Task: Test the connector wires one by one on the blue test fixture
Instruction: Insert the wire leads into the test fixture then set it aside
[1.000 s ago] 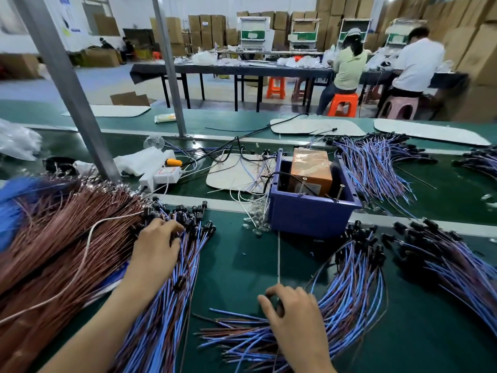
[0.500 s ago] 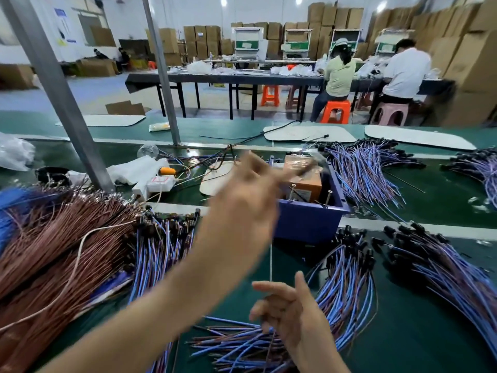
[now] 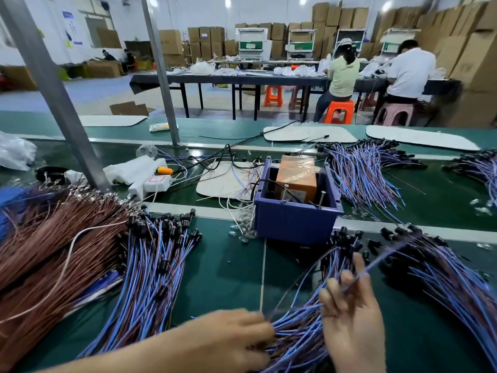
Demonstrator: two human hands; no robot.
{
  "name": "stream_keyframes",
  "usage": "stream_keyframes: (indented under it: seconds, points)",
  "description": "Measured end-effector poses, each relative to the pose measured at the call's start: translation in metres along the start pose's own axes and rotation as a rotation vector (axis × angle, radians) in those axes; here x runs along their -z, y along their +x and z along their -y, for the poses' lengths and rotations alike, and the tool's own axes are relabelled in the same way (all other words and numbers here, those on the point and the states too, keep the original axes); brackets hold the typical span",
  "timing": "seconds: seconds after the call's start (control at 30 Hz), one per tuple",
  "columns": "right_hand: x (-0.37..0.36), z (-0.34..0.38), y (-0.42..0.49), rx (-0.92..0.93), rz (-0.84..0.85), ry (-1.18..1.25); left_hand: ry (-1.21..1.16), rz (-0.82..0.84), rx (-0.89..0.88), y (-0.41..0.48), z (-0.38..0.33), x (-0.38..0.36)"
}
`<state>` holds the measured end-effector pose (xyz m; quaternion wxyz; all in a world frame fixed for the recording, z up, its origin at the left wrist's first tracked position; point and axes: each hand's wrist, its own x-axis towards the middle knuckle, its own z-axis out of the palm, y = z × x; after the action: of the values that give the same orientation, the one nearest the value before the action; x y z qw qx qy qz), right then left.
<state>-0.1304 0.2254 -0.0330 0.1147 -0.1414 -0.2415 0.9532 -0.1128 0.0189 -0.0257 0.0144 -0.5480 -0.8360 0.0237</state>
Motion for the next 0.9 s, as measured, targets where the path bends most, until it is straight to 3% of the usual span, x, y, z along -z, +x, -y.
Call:
stream_keyframes:
  seconds: [0.1,0.17,0.23,0.3,0.43,0.5,0.6,0.7,0.8,0.9]
  points:
    - [-0.006,0.009,-0.006,0.163,-0.048,-0.004,0.102,-0.038,0.135,0.001,0.033,0.011]
    - [-0.011,0.012,-0.010,0.283,-0.038,-0.032,0.171,-0.032,0.327,0.013,0.052,0.026]
    - [-0.020,0.016,-0.017,0.380,0.008,-0.079,0.027,-0.163,0.526,0.025,0.066,0.035]
    - [-0.029,0.020,-0.020,0.442,0.086,-0.171,-0.290,-0.298,0.634,0.036,0.064,0.054]
    - [-0.045,0.022,-0.023,0.496,0.256,-0.546,-0.915,-0.668,0.440,0.065,0.032,0.094]
    - [-0.049,0.016,-0.022,0.523,0.308,-0.740,-1.105,-0.770,0.350,0.076,0.018,0.106]
    - [-0.049,0.009,-0.023,0.484,0.378,-0.866,-1.291,-0.923,0.387,0.088,0.013,0.111]
    - [-0.045,0.007,-0.020,0.350,0.353,-0.855,-1.371,-0.911,0.475,0.095,0.018,0.101]
    - [-0.049,0.014,-0.013,0.221,0.271,-0.656,-1.370,-0.851,0.550,0.098,0.022,0.092]
    - [-0.059,0.026,-0.004,0.264,0.245,-0.648,-1.414,-0.866,0.593,0.102,0.025,0.087]
